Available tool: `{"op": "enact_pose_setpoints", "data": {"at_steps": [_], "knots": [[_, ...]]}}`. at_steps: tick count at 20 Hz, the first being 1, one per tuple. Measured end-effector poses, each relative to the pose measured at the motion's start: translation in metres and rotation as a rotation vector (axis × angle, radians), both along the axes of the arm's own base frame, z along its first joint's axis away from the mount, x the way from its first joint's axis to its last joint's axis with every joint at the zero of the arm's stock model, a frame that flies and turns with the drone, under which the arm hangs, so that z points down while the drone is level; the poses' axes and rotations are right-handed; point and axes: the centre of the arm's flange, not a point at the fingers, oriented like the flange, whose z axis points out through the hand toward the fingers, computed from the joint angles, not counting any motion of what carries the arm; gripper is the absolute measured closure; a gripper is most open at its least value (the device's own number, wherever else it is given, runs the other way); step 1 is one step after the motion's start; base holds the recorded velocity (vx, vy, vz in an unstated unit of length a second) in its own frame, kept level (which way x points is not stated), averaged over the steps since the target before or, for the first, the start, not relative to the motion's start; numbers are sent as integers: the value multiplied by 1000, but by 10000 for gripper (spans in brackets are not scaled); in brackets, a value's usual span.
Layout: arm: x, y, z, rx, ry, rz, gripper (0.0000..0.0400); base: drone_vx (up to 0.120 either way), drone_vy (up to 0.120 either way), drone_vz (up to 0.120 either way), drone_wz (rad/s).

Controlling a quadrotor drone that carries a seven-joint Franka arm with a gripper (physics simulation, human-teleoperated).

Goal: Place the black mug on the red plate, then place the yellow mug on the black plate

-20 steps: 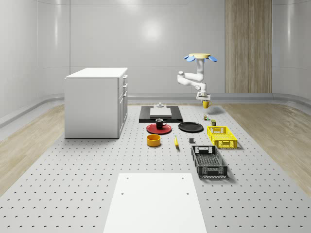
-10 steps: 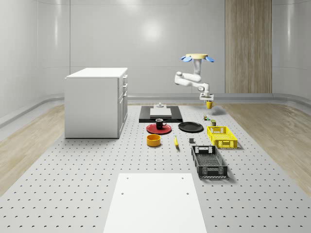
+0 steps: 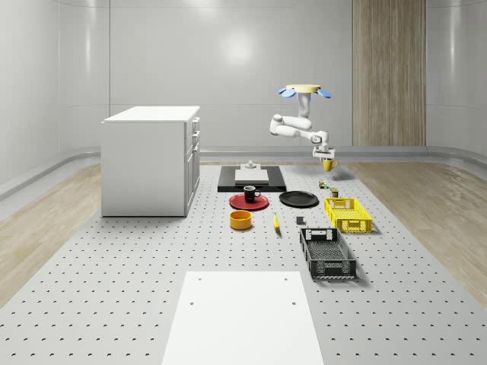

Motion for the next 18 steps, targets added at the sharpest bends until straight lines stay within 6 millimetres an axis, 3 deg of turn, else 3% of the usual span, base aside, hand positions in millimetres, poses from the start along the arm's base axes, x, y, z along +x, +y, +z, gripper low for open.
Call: {"op": "enact_pose_setpoints", "data": {"at_steps": [11,18], "knots": [[-32,-29,18,-66,84,177,289,120,-120,0,0],[-28,-30,33,-96,228,128,280,120,-120,0,0]]}}
